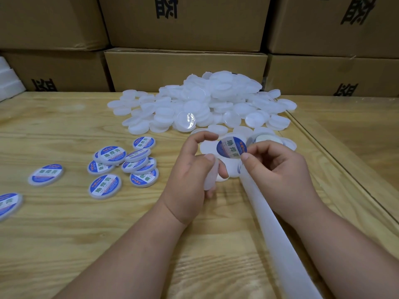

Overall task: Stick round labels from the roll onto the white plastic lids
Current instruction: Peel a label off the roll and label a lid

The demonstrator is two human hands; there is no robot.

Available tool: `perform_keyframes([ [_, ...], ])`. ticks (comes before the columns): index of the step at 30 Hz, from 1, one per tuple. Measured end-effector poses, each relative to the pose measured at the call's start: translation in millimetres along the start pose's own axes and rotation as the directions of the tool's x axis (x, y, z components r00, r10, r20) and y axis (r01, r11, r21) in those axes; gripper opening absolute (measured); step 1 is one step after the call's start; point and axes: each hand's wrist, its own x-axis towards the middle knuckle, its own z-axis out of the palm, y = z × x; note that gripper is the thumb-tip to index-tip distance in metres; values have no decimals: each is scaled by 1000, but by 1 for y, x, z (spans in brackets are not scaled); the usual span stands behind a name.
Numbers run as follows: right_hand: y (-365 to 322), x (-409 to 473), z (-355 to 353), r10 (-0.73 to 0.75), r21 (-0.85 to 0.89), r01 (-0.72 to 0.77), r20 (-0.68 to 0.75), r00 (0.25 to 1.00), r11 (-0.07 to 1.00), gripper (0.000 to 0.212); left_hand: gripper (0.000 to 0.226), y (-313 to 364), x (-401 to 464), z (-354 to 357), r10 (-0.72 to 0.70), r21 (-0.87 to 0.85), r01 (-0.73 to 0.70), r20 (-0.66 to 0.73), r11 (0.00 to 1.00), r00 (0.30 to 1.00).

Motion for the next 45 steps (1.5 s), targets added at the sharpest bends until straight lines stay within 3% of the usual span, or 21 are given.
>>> perform_keyframes([
  [4,-4,2,0,194,158,-188,-22,981,969,19,24,0,4,0,-69,-135,57,-91,989,993],
  [7,-4,3,-2,362,344,-382,124,924,857,29,28,1,8,-1,-96,-143,75,-142,987,985],
  [10,-5,4,-4,402,309,-482,287,869,820,23,31,2,9,-2,-84,-156,63,-134,986,987],
  [15,-4,4,-2,381,208,-465,343,859,861,13,33,4,9,-2,-114,-185,100,-70,978,991],
  [21,-2,2,0,344,152,-416,353,870,897,15,36,3,8,-3,-150,-82,151,17,985,989],
  [25,-1,3,0,348,148,-415,339,874,898,25,37,3,7,-2,-156,-83,158,27,984,987],
  [32,-2,2,0,336,126,-400,351,874,908,15,34,4,6,0,-149,-134,153,42,979,988],
  [45,-1,2,-1,333,106,-391,353,874,914,16,30,4,4,2,-149,-131,151,27,980,988],
])
